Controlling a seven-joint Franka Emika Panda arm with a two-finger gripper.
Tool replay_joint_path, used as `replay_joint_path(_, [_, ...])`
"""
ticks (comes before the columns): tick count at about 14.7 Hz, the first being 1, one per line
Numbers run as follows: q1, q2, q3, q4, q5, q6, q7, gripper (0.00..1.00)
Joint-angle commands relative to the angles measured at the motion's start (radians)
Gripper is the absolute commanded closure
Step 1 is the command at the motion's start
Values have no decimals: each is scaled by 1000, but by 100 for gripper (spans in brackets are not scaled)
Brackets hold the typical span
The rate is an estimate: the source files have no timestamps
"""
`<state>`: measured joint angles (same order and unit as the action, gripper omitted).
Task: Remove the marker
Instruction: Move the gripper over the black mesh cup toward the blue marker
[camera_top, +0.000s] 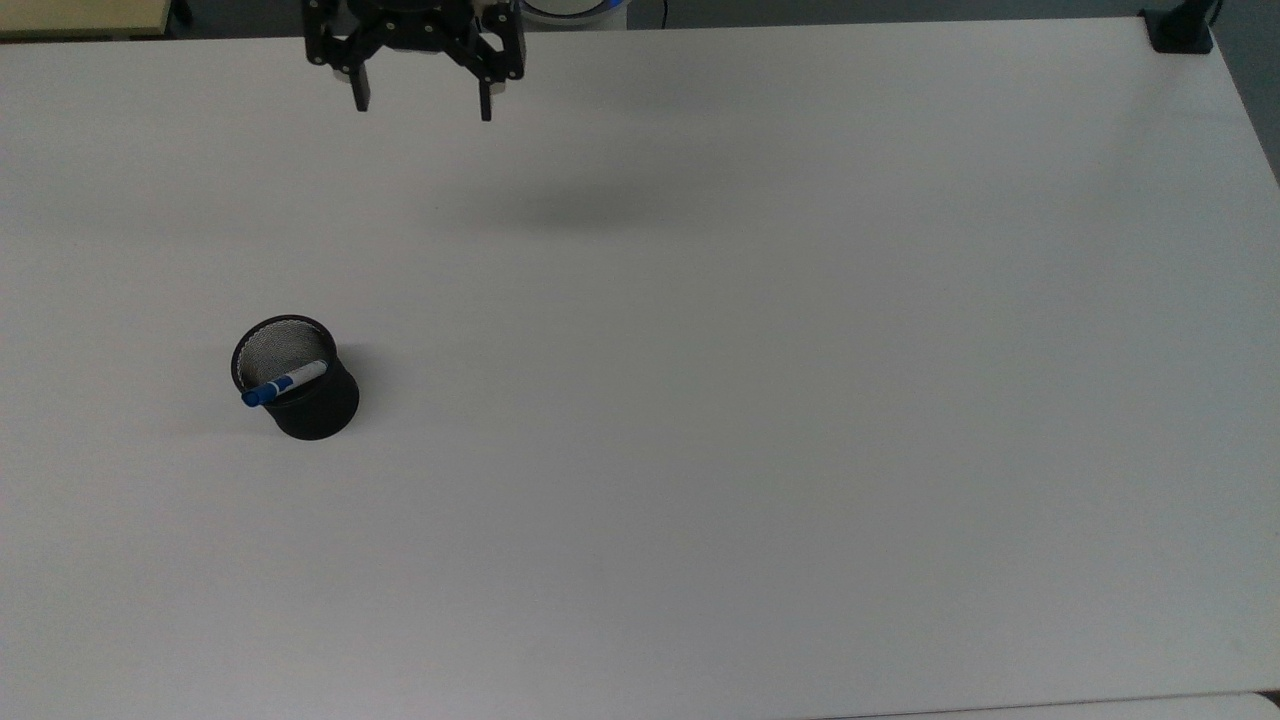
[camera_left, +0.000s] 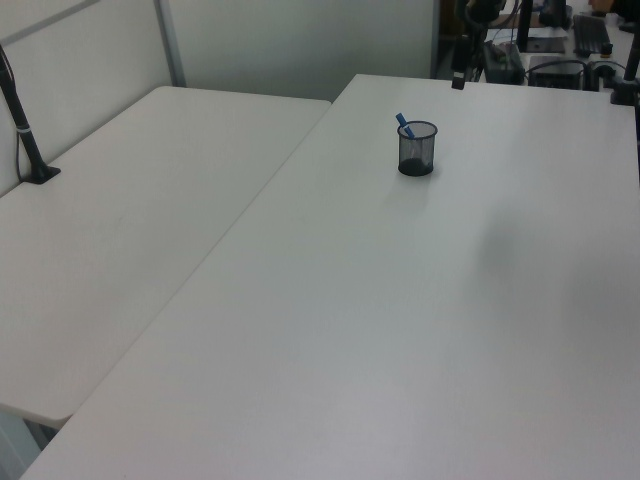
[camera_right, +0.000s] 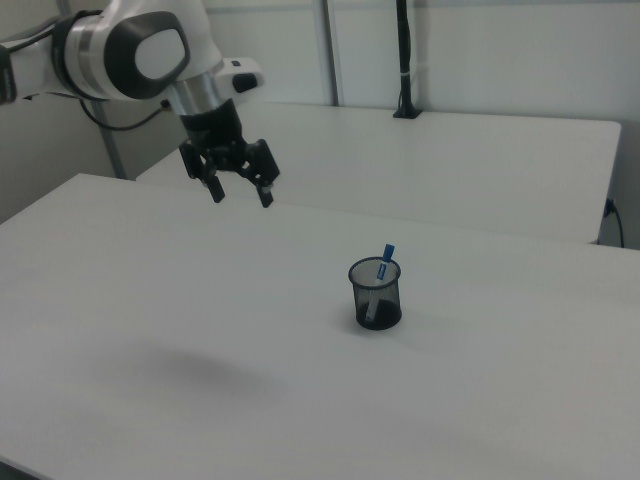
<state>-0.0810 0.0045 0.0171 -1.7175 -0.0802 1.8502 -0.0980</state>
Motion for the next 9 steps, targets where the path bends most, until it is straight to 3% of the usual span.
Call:
replay_joint_path(1, [-89, 35, 0, 7, -7, -5, -244, 0])
replay_joint_path(4, [-147, 74, -5, -2, 11, 177, -180, 0])
replay_joint_path(9, [-187, 239, -9, -33, 1, 568, 147, 0])
